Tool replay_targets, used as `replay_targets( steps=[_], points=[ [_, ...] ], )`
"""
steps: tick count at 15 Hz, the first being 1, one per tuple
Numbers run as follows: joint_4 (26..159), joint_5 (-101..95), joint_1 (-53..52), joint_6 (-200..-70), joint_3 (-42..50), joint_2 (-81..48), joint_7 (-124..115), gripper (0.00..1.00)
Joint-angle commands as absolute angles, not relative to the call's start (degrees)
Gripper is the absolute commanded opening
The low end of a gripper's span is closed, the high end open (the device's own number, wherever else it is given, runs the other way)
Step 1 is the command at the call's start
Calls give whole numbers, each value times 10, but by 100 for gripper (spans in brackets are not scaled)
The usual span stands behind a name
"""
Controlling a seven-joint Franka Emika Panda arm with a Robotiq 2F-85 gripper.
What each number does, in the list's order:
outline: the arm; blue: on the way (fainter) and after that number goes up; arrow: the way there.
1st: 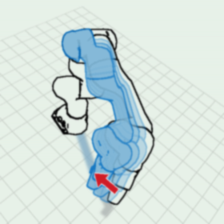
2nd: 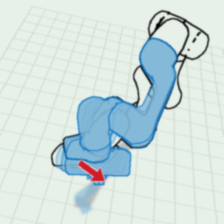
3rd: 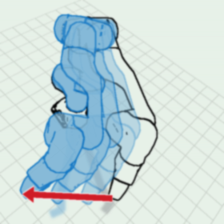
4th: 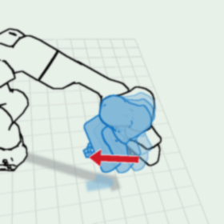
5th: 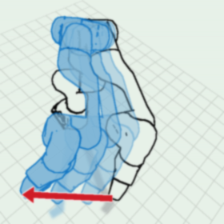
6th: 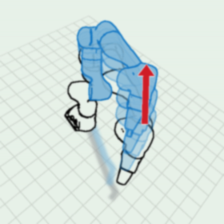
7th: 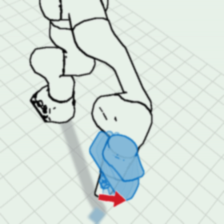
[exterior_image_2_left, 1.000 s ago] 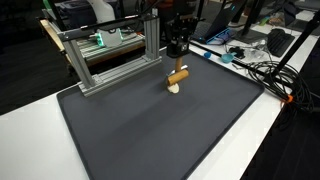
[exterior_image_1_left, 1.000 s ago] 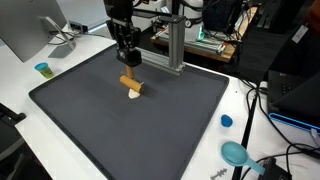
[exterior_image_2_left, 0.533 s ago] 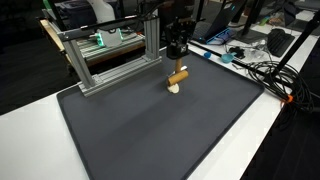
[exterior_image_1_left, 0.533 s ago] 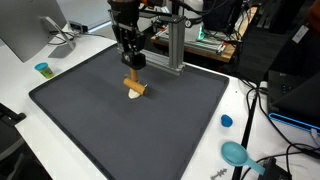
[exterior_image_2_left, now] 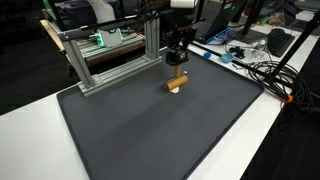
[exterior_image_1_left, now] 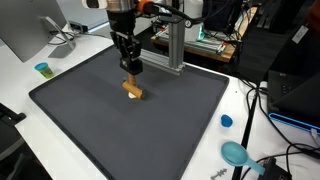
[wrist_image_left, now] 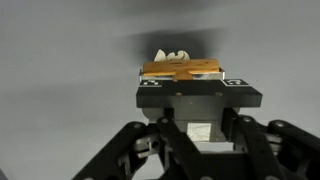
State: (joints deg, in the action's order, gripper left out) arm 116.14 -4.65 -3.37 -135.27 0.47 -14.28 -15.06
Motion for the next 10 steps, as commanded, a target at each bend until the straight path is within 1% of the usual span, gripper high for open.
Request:
replay_targets(
  steps=[1, 5, 8, 10],
  points=[
    [1114, -47, -34, -1298, 11, -179, -159, 21],
    [1070, -42, -34, -1243, 10, -210, -154, 21],
    [1042, -40, -34, -1244, 11, -236, -158, 21],
    [1017, -34, -33, -1207, 11, -254, -156, 21]
  ],
)
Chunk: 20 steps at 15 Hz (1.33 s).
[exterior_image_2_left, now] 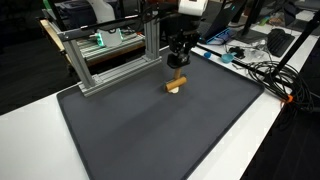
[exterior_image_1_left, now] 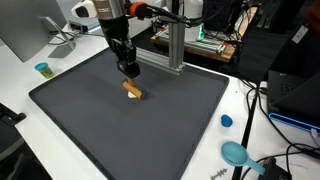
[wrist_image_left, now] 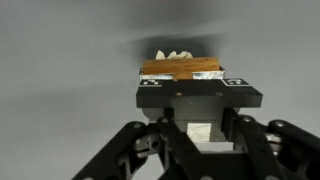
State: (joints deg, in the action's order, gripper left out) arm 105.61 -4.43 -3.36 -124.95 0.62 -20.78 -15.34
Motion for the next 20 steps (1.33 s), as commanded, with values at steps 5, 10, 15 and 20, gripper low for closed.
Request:
replay_targets(
  steps=[5, 10, 15, 20],
  points=[
    [968, -26, -31, -1143, 10, -283, -151, 21],
    [941, -21, -30, -1103, 11, -309, -153, 21],
    [1007, -21, -23, -1101, 6, -227, -112, 21],
    [1101, -18, -22, -1195, 4, -134, -91, 21]
  ],
)
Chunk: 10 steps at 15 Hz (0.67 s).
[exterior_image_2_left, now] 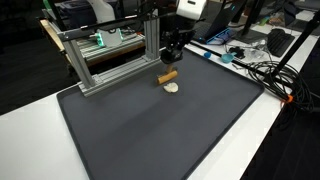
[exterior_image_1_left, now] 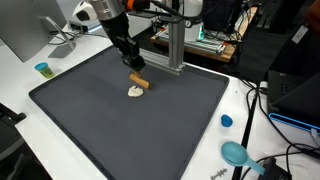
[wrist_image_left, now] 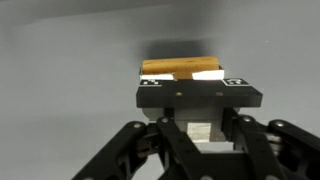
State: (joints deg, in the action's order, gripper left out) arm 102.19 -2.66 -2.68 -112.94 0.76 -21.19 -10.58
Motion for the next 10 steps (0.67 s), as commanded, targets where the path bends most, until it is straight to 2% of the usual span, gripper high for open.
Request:
replay_targets(
  steps=[1, 3, 4, 5, 6, 10],
  points=[
    [1108, -10, -21, -1218, 4, -127, -96, 21],
    [1115, -8, -19, -1245, 7, -121, -108, 21],
    [1083, -21, -24, -1213, 6, -147, -106, 46],
    [1090, -21, -23, -1224, 6, -141, -108, 46],
    [1095, -21, -22, -1229, 7, -139, -108, 21],
    [1076, -18, -21, -1243, 10, -167, -129, 21]
  ],
)
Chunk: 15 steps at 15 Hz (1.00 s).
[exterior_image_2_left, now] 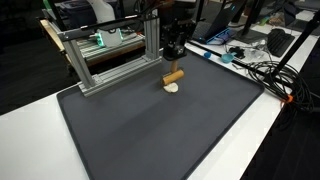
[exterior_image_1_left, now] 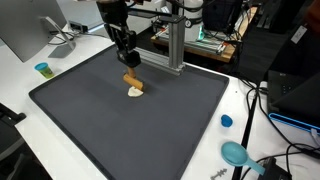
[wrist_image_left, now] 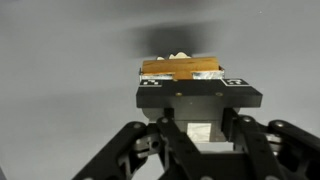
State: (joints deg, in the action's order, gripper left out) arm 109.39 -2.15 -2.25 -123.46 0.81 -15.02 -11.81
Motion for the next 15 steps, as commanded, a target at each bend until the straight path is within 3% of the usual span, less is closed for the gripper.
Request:
replay_targets(
  steps=[1, 15],
  points=[
    [1069, -14, -20, -1243, 9, -175, -125, 21],
    [922, 0, -8, -1198, 14, -313, -116, 21]
  ],
)
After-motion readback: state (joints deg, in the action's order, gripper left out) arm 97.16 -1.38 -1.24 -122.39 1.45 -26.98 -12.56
